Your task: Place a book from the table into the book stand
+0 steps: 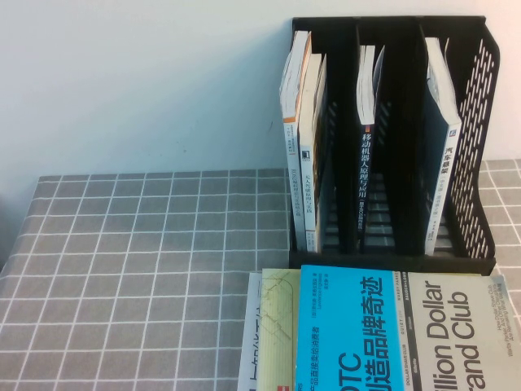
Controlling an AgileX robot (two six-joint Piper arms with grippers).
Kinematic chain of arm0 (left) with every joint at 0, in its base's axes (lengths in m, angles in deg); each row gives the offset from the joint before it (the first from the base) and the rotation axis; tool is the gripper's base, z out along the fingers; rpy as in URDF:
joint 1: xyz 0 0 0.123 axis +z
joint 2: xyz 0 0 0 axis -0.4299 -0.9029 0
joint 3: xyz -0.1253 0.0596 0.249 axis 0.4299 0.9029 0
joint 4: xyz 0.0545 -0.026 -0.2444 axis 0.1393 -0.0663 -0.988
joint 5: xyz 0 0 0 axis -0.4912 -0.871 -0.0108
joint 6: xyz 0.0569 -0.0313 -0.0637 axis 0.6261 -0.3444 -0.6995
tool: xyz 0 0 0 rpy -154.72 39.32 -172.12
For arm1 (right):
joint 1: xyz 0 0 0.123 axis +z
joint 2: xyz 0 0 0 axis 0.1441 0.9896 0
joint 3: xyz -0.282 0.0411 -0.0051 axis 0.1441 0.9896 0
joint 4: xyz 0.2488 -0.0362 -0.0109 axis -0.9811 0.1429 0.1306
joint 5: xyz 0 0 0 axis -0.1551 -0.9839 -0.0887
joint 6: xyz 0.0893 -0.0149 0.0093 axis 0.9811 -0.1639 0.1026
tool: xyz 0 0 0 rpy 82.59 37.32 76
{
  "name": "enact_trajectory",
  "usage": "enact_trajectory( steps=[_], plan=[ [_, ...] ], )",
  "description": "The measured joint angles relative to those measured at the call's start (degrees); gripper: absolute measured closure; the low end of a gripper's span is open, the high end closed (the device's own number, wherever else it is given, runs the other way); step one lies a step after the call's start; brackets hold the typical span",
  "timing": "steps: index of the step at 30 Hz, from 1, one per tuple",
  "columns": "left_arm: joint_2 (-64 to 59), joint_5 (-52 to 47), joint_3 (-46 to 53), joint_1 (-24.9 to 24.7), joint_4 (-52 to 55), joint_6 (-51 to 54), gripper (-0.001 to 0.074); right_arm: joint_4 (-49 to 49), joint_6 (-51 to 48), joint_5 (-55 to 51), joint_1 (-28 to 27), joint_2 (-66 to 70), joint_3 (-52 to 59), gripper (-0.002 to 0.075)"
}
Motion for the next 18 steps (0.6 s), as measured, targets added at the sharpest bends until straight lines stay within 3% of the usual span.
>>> enact_trajectory(
  steps=[6, 18],
  plan=[
    [0.0, 0.0, 0.0, 0.0, 0.0, 0.0, 0.0738, 1.48, 3.24, 5.91, -3.85, -9.52, 9.4, 0.0729],
    [0.04, 0.0, 0.0, 0.0, 0.0, 0.12, 0.0738, 2.79, 10.04, 2.42, -5.17, -11.21, 9.94, 0.0729]
  ],
)
